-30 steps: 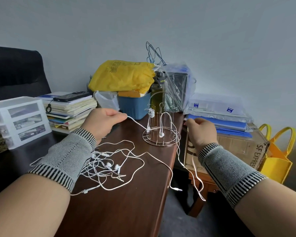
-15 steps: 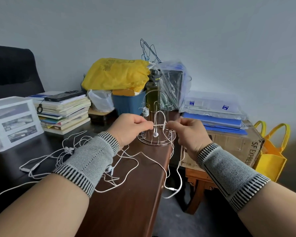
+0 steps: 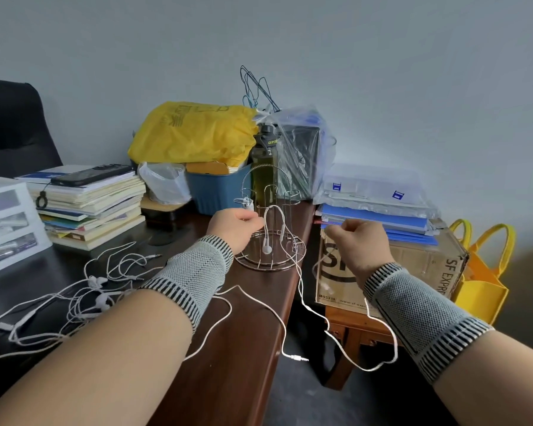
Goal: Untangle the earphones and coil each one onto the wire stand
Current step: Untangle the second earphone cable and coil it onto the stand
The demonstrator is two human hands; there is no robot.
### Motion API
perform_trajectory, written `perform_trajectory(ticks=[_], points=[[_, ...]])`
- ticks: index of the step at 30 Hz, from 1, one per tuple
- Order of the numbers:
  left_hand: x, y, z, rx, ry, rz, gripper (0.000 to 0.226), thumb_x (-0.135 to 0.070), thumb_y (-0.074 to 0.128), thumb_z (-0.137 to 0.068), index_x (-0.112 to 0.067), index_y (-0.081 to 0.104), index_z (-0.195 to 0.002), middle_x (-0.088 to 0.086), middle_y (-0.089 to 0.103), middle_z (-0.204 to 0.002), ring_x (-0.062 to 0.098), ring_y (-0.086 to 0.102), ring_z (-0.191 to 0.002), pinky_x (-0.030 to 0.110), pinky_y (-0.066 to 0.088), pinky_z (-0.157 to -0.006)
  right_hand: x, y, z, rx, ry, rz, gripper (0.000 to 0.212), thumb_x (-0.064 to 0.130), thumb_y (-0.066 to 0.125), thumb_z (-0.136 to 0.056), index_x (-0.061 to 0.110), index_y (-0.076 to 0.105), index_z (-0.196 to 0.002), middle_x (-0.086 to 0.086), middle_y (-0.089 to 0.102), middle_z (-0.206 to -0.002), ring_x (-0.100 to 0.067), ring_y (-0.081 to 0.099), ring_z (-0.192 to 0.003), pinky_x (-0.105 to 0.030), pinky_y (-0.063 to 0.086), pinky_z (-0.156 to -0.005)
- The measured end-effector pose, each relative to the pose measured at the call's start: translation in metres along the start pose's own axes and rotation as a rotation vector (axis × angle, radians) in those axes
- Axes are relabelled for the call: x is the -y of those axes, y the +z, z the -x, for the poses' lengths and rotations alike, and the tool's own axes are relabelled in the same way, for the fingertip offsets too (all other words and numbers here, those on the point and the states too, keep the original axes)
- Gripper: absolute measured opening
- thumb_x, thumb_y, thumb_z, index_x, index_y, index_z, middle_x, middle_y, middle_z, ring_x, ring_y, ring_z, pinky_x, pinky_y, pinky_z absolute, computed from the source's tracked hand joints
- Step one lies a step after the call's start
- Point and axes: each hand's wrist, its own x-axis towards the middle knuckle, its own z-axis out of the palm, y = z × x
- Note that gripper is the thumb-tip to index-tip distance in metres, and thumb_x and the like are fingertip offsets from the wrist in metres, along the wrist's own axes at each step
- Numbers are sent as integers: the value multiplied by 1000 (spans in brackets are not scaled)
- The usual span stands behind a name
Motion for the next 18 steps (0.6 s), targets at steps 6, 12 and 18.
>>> perform_trajectory(ticks=[6, 12, 18], points=[[9, 8, -3, 339, 90, -401, 1, -31, 74, -79, -30, 74, -79, -18, 67, -77, 8, 64, -80, 17, 49, -69, -14, 11, -20, 100, -36, 255, 11, 25, 70, -80, 17, 64, -76, 2, 65, -70, -20, 65, -72, -40, 57, -73], [19, 6, -19, 142, 81, -272, 23, -31, 74, -81, -23, 75, -103, -11, 68, -91, 4, 60, -87, 12, 41, -69, -20, 39, -30, 179, -22, 269, 24, 21, 67, -85, 16, 67, -109, 5, 65, -90, -12, 59, -75, -32, 56, -79], [23, 21, -26, -8, 36, -151, 33, -37, 72, -82, -19, 74, -110, -6, 72, -106, 5, 62, -92, 17, 44, -77, -15, 57, -40, 286, -62, 279, 42, 28, 69, -84, 18, 62, -124, -2, 63, -122, -15, 62, -99, -28, 50, -90]])
